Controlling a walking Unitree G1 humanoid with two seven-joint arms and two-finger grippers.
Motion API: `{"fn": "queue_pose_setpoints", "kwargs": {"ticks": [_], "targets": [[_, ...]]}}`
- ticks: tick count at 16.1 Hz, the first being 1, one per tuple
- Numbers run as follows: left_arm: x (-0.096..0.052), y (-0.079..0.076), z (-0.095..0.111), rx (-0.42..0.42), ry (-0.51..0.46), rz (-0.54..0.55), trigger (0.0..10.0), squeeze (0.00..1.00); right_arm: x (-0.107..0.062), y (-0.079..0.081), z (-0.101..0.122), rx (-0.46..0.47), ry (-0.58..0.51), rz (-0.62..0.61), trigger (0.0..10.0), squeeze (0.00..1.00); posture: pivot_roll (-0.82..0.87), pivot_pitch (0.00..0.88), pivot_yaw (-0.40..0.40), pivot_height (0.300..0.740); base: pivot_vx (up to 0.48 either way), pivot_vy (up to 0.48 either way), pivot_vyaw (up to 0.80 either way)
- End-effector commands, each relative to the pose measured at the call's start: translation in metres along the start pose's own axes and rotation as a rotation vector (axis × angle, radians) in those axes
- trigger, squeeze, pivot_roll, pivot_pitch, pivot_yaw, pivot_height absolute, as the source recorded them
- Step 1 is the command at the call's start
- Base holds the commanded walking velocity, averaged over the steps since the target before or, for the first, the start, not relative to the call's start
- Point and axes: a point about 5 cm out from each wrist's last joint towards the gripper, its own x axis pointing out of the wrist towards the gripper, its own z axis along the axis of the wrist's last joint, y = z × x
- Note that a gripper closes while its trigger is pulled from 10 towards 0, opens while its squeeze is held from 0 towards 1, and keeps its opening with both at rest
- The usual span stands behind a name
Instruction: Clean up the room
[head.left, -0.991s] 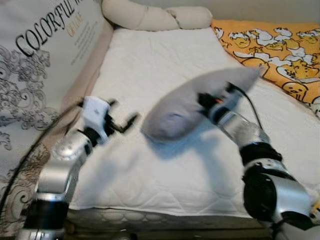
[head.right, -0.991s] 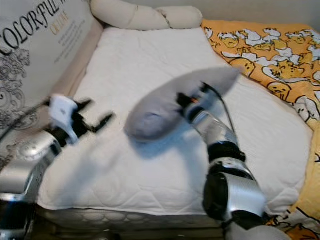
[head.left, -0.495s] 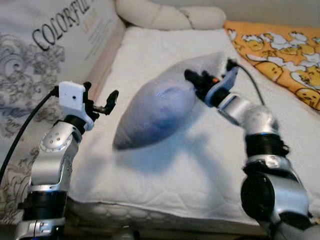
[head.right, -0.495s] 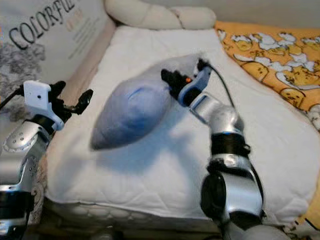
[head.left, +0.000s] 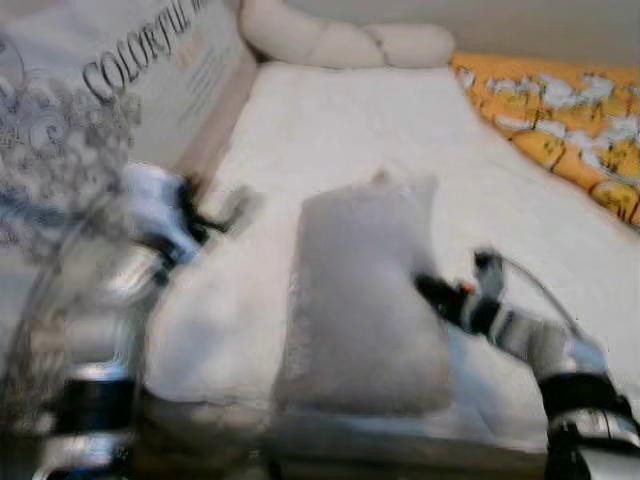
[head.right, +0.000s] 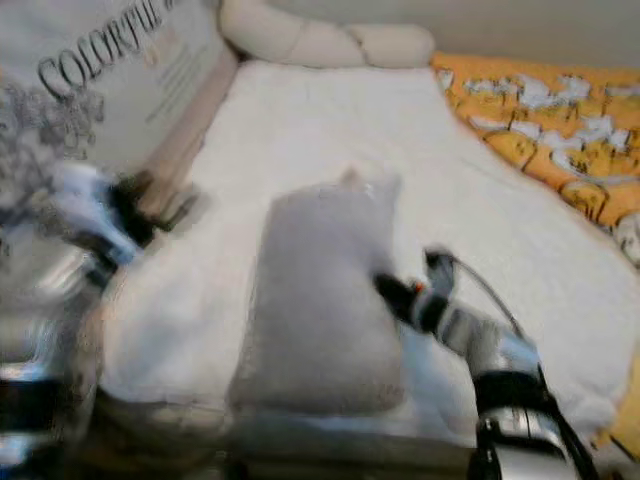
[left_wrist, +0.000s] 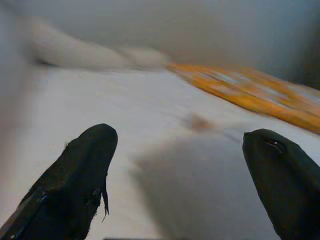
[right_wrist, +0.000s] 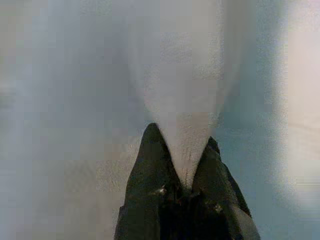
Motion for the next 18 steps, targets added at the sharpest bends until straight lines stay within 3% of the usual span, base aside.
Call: {"fn": "queue_pose_setpoints", "kwargs": {"ticks": [1, 3, 4, 8, 10, 13, 14, 16, 18], "targets": [[0.007, -0.012, -0.023, -0.052, 0.083, -0.1, 10.0, 1.0, 0.0, -0.012, -0.006, -0.008, 0.0, -0.099, 0.0, 0.0, -0.02, 0.0, 0.016, 0.74, 0.0, 0.0, 0.0], [0.012, -0.014, -0.03, -0.077, 0.104, -0.116, 10.0, 1.0, 0.0, -0.012, -0.006, -0.012, 0.001, -0.101, 0.0, 0.0, -0.02, 0.0, 0.015, 0.74, 0.0, 0.0, 0.0], [0.036, -0.024, -0.049, -0.267, 0.158, -0.193, 10.0, 1.0, 0.004, -0.005, -0.008, -0.077, 0.031, -0.066, 0.0, 0.0, -0.04, 0.0, 0.009, 0.74, 0.0, 0.0, 0.0], [0.05, -0.047, -0.077, -0.441, 0.249, -0.305, 10.0, 1.0, 0.006, -0.011, -0.008, -0.126, 0.033, -0.087, 0.0, 0.0, -0.08, 0.0, 0.026, 0.74, 0.0, 0.0, 0.0], [0.052, -0.051, -0.097, -0.415, 0.332, -0.267, 10.0, 1.0, 0.005, -0.012, -0.005, -0.129, 0.027, -0.087, 0.0, 0.0, -0.11, 0.0, 0.038, 0.74, 0.0, 0.0, 0.0], [0.05, -0.038, -0.101, -0.525, 0.279, -0.168, 10.0, 1.0, 0.005, -0.012, -0.004, -0.131, 0.02, -0.079, 0.0, 0.0, -0.12, 0.0, 0.047, 0.74, 0.0, 0.0, 0.0], [0.047, -0.04, -0.105, -0.534, 0.302, -0.198, 10.0, 1.0, 0.005, -0.013, -0.005, -0.132, 0.023, -0.078, 0.0, 0.0, -0.12, 0.0, 0.041, 0.74, 0.0, 0.0, 0.0], [0.042, -0.031, -0.116, -0.449, 0.351, -0.078, 10.0, 1.0, 0.007, -0.011, -0.006, -0.135, 0.032, -0.075, 0.0, 0.0, -0.12, 0.0, 0.031, 0.74, 0.0, 0.0, 0.0], [0.036, -0.019, -0.119, -0.453, 0.348, 0.029, 10.0, 1.0, 0.008, -0.009, -0.005, -0.139, 0.034, -0.067, 0.0, 0.0, -0.12, 0.0, 0.03, 0.74, 0.0, 0.0, 0.0]]}}
